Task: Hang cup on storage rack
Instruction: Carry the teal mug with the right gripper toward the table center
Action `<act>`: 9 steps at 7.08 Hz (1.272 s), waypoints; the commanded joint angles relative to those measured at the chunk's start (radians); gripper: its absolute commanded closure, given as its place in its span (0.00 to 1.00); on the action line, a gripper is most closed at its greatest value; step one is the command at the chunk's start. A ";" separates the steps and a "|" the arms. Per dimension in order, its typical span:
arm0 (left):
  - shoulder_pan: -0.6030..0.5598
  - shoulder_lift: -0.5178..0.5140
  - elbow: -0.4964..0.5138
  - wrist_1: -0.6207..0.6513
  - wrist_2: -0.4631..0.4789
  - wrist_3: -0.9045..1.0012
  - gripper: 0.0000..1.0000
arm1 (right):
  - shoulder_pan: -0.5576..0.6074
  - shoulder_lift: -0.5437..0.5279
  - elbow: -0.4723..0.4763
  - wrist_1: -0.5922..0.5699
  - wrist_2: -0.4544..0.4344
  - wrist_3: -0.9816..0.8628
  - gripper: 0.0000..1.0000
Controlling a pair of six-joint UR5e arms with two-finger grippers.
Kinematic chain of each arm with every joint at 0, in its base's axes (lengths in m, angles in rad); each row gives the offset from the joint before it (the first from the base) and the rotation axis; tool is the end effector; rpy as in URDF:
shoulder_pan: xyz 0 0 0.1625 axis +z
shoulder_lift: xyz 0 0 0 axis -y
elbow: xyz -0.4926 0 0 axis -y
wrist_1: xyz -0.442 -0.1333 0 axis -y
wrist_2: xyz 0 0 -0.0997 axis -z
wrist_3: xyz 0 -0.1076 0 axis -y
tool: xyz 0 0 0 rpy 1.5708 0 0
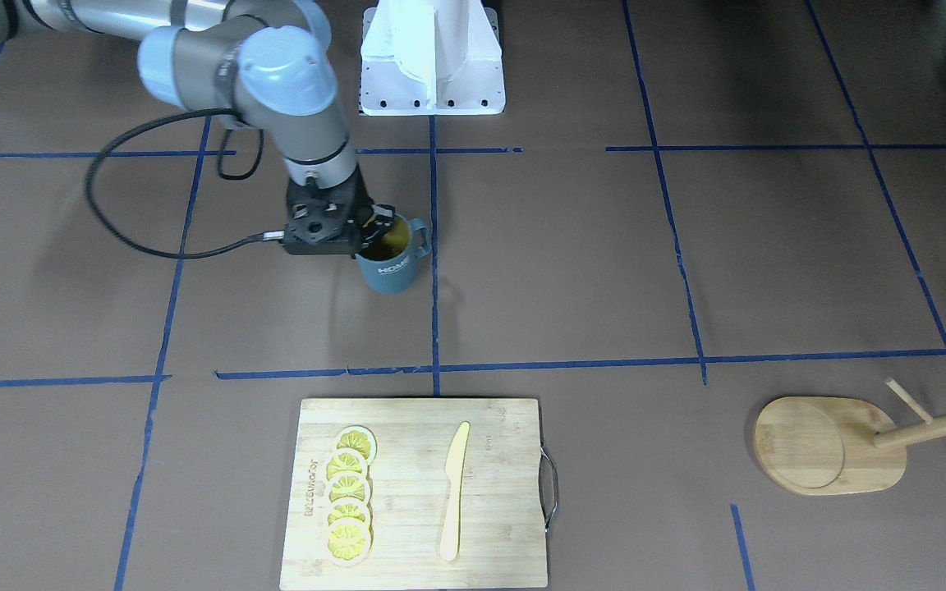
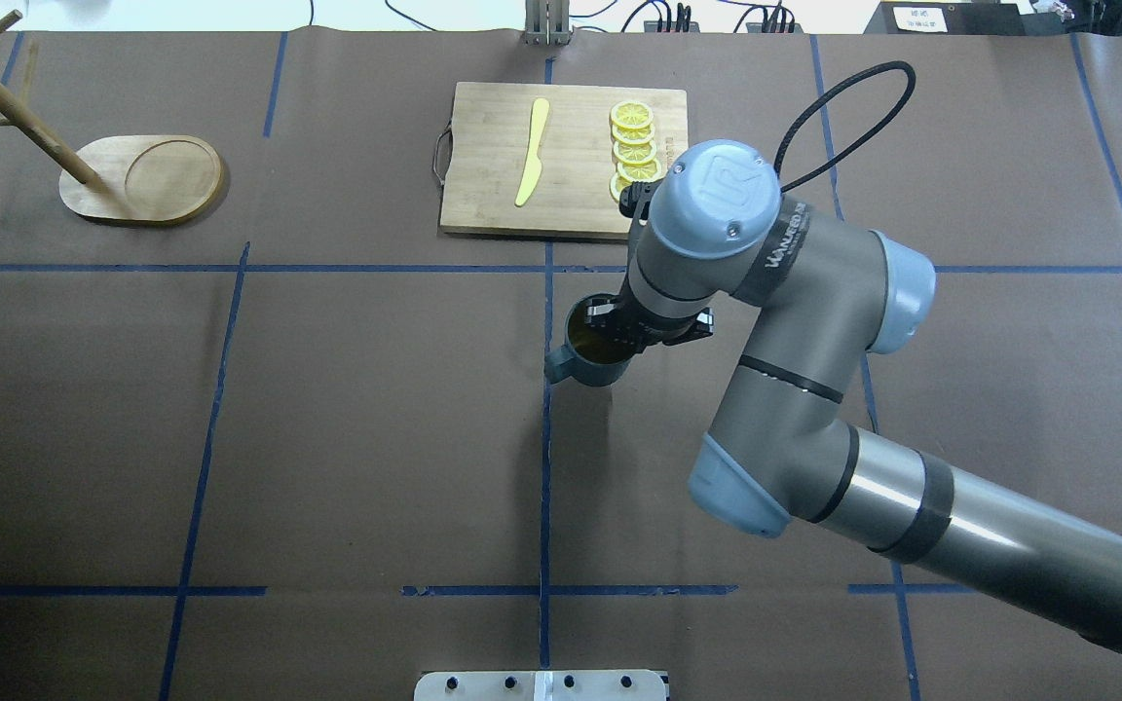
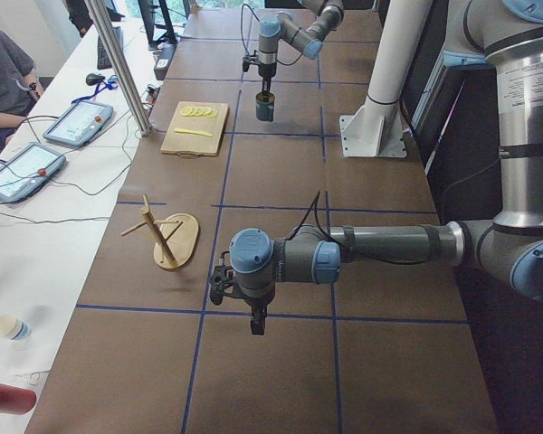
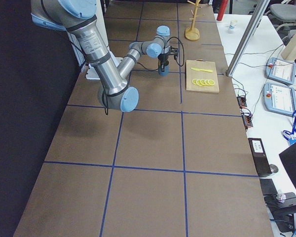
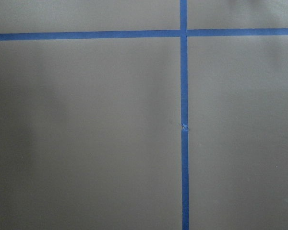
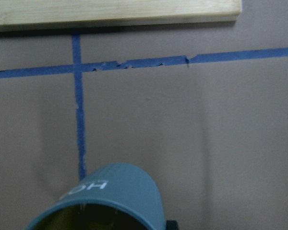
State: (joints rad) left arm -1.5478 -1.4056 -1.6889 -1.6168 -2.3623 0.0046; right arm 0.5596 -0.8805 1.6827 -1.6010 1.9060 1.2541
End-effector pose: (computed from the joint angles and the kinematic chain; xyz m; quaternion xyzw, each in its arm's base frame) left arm -0.0462 -0.4613 0.7449 -0.0040 0.3855 0.0125 0.9226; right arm -0.5948 -0.4881 0.2278 0.0175 -0.4017 0.0483 0.9143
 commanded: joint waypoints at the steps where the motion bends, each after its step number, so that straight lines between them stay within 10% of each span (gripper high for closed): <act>1: 0.000 0.000 0.000 0.000 0.000 0.000 0.00 | -0.062 0.074 -0.072 -0.008 -0.044 0.054 1.00; 4: 0.000 0.000 0.000 0.000 0.000 0.000 0.00 | -0.078 0.074 -0.086 -0.001 -0.045 0.056 0.96; 5: 0.000 0.000 -0.002 0.000 0.000 0.000 0.00 | -0.099 0.068 -0.092 0.006 -0.050 0.070 0.08; 9: 0.000 0.000 0.003 0.002 0.000 0.000 0.00 | -0.025 0.075 -0.031 -0.005 -0.001 0.071 0.00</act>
State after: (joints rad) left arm -1.5478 -1.4057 -1.6886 -1.6164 -2.3623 0.0046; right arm 0.4897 -0.8061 1.6237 -1.5869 1.8690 1.3303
